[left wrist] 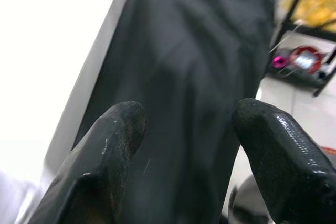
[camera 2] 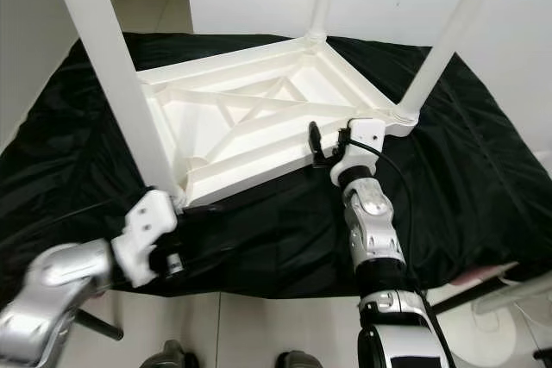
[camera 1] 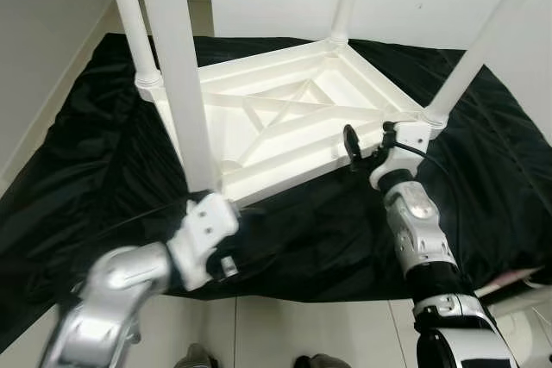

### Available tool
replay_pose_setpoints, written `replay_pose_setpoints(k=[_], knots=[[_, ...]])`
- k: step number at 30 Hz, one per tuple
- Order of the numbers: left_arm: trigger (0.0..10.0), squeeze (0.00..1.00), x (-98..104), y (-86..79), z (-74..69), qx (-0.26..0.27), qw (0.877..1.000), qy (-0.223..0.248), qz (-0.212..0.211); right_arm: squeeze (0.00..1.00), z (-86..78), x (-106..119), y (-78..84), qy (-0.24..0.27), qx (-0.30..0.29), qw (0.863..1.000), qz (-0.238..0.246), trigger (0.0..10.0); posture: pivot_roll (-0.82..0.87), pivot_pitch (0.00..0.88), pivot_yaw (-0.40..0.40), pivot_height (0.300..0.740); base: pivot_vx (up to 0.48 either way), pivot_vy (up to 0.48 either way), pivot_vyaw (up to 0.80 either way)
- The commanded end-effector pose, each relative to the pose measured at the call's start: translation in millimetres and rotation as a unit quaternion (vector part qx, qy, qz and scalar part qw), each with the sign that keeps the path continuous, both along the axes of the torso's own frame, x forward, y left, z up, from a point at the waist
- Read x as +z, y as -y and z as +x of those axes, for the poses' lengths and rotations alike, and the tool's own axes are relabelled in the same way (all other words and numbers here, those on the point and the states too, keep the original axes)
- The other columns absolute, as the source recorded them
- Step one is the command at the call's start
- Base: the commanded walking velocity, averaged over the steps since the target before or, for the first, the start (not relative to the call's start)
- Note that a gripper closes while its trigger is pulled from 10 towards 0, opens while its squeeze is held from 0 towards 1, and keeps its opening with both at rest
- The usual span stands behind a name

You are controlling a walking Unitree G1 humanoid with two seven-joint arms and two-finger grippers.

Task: Building children table

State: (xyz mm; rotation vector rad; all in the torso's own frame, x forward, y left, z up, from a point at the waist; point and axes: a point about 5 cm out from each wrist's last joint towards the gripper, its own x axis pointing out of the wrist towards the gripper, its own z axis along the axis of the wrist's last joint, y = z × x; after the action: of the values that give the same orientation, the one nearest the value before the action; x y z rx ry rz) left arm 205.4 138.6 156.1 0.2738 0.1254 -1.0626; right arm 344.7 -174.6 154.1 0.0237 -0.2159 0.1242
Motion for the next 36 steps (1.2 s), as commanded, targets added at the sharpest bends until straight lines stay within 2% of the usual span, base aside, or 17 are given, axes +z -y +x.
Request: replay_pose_setpoints(k=[1, 2, 4, 8, 9, 10, 11, 12, 16, 18, 19, 20, 27, 29, 33, 34, 36], knots=[[10.0, 0.00, 0, -14.8, -8.8, -0.011, 0.999, -0.026, 0.016, 0.00, 2.2, -2, -1.1, -0.005, 0.004, 1.000, -0.003, 10.0, 0.05, 0.020, -0.055, 0.740, 0.000, 0.000, 0.00], [10.0, 0.00, 0, -14.8, -8.8, -0.011, 0.999, -0.026, 0.016, 0.00, 2.2, -2, -1.1, -0.005, 0.004, 1.000, -0.003, 10.0, 0.05, 0.020, -0.055, 0.740, 0.000, 0.000, 0.00], [10.0, 0.00, -2, -41.7, -10.0, 0.034, 0.998, -0.041, 0.041, 0.00, 2.5, -2, -1.5, -0.005, 0.008, 1.000, -0.006, 10.0, 0.06, 0.024, -0.067, 0.740, 0.000, 0.000, 0.00], [10.0, 0.00, -1, -51.6, -10.8, 0.050, 0.997, -0.045, 0.049, 0.00, 2.5, -2, -1.5, -0.006, 0.009, 1.000, -0.007, 10.0, 0.06, 0.024, -0.067, 0.740, 0.000, 0.000, 0.00], [10.0, 0.00, 0, -79.2, -9.5, 0.098, 0.991, -0.047, 0.080, 0.00, 2.6, -3, -2.1, -0.008, 0.012, 1.000, -0.010, 10.0, 0.07, 0.028, -0.071, 0.740, 0.000, 0.000, 0.00], [10.0, 0.00, 0, -79.2, -9.5, 0.098, 0.991, -0.047, 0.080, 0.00, 2.6, -3, -2.1, -0.008, 0.012, 1.000, -0.010, 10.0, 0.07, 0.028, -0.071, 0.740, 0.000, 0.000, 0.00], [10.0, 0.00, 2, -101.2, -7.5, 0.135, 0.985, -0.046, 0.101, 0.00, 2.9, -5, -3.2, -0.010, 0.015, 1.000, -0.011, 10.0, 0.07, 0.028, -0.071, 0.740, 0.000, 0.000, 0.00], [10.0, 0.00, 3, -109.7, -5.9, 0.154, 0.981, -0.045, 0.106, 0.00, 2.4, -5, -3.6, -0.010, 0.016, 1.000, -0.012, 10.0, 0.07, 0.029, -0.075, 0.740, 0.000, 0.000, 0.00], [10.0, 0.00, 6, -120.5, -2.7, 0.182, 0.976, -0.041, 0.109, 0.00, 1.8, -6, -4.2, -0.011, 0.017, 1.000, -0.012, 10.0, 0.07, 0.028, -0.072, 0.740, 0.000, 0.000, 0.00], [10.0, 0.00, 7, -141.7, 8.7, 0.245, 0.961, -0.028, 0.125, 0.00, 0.1, -8, -5.0, -0.013, 0.019, 1.000, -0.012, 10.0, 0.07, 0.027, -0.072, 0.740, 0.000, 0.000, 0.00], [10.0, 0.00, 7, -141.7, 8.7, 0.245, 0.961, -0.028, 0.125, 0.00, 0.1, -8, -5.0, -0.013, 0.019, 1.000, -0.012, 10.0, 0.07, 0.027, -0.072, 0.740, 0.000, 0.000, 0.00], [10.0, 0.00, 12, -154.6, 22.1, 0.300, 0.943, 0.006, 0.145, 0.00, -2.0, -11, -5.6, -0.016, 0.022, 1.000, -0.012, 10.0, 0.07, 0.027, -0.072, 0.740, 0.000, 0.000, 0.00], [10.0, 0.00, 38, -161.7, 57.8, 0.375, 0.914, 0.095, 0.120, 0.00, -11.4, -21, -11.4, -0.027, 0.026, 0.999, -0.013, 10.0, 0.06, 0.028, -0.073, 0.740, 0.000, 0.000, 0.00], [10.0, 0.00, 38, -161.7, 57.8, 0.375, 0.914, 0.095, 0.120, 0.00, -11.4, -21, -11.4, -0.027, 0.026, 0.999, -0.013, 10.0, 0.06, 0.028, -0.073, 0.740, 0.000, 0.000, 0.00], [10.0, 0.00, 51, -146.6, 77.1, 0.372, 0.915, 0.133, 0.083, 0.00, -16.3, -29, -12.9, -0.036, 0.005, 0.999, -0.023, 10.0, 0.04, 0.032, -0.064, 0.740, 0.000, 0.000, 0.00], [10.0, 0.00, 56, -133.9, 85.7, 0.357, 0.920, 0.149, 0.063, 0.00, -17.8, -32, -11.0, -0.041, -0.012, 0.999, -0.023, 10.0, 0.04, 0.032, -0.064, 0.740, 0.000, 0.000, 0.00], [10.0, 0.00, 56, -133.9, 85.7, 0.357, 0.920, 0.149, 0.063, 0.00, -17.8, -32, -11.0, -0.041, -0.012, 0.999, -0.023, 10.0, 0.04, 0.032, -0.064, 0.740, 0.000, 0.000, 0.00]])
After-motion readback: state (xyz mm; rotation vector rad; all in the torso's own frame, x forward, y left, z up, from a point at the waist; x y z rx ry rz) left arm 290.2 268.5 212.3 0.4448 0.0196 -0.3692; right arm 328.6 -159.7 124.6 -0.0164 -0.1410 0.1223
